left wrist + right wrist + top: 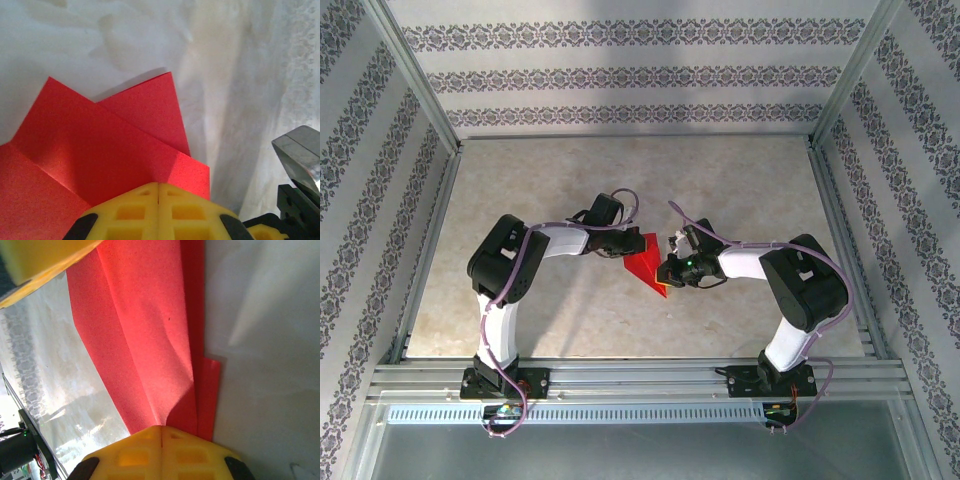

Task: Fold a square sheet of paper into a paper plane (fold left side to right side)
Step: Fourth fold the wing at the center of the table.

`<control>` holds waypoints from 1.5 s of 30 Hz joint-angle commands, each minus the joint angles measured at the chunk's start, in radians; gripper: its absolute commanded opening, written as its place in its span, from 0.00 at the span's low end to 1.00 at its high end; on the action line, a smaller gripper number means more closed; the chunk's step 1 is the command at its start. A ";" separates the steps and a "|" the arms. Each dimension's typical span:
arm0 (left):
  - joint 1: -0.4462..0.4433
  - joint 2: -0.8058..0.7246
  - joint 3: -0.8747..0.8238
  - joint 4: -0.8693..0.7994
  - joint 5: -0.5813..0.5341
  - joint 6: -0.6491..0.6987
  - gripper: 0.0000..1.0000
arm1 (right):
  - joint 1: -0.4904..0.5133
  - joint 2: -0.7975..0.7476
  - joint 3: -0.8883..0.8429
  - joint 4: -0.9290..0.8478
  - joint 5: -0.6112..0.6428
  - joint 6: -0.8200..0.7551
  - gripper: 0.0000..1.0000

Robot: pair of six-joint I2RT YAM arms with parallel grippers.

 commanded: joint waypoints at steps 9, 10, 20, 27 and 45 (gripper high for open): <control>0.004 0.035 -0.009 -0.077 -0.084 0.025 0.00 | 0.004 -0.108 0.059 -0.117 -0.028 0.022 0.00; 0.005 0.037 -0.014 -0.074 -0.084 0.024 0.00 | 0.005 -0.116 0.070 -0.109 -0.034 0.025 0.00; 0.005 0.031 -0.026 -0.067 -0.089 0.029 0.00 | 0.032 -0.005 0.157 -0.005 0.004 0.062 0.00; 0.003 0.029 -0.026 -0.068 -0.089 0.029 0.00 | 0.049 0.074 0.175 0.027 0.045 0.073 0.00; 0.003 0.030 -0.027 -0.077 -0.101 0.032 0.00 | 0.047 0.143 0.174 0.013 0.077 0.059 0.00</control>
